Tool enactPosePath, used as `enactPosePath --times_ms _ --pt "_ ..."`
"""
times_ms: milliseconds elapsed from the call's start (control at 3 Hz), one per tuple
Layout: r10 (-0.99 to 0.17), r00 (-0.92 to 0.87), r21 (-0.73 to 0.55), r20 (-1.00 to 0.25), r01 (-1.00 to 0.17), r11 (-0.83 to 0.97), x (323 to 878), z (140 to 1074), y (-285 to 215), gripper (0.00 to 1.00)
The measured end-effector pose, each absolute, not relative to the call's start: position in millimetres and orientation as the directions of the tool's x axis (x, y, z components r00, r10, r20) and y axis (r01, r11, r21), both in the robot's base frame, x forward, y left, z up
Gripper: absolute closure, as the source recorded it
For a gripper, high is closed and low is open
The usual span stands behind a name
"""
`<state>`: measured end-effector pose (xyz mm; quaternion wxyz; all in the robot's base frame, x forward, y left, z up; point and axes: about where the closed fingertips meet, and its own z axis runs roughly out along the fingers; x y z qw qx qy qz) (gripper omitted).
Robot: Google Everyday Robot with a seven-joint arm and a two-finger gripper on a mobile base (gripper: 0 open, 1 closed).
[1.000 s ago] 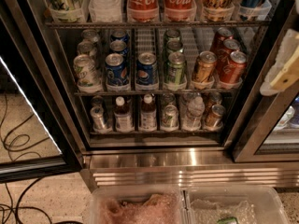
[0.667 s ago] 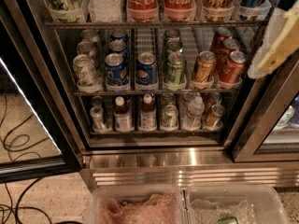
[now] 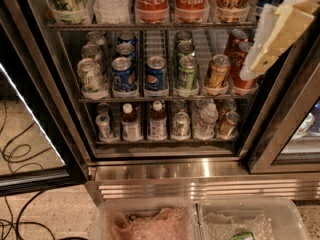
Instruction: Pick green can from top shelf of fridge
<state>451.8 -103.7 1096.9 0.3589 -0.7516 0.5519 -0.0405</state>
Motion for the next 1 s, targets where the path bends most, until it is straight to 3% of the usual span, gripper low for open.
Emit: enactPosePath --times_ms 333,1000 --pt "-0.845 0.396 -0.588 -0.358 -0.799 -0.125 448.4 1100.2 -98.6 0.00" --pt "-0.748 0.515 -0.655 -0.418 -0.741 -0.144 474.0 1110.5 -37.5 0.00"
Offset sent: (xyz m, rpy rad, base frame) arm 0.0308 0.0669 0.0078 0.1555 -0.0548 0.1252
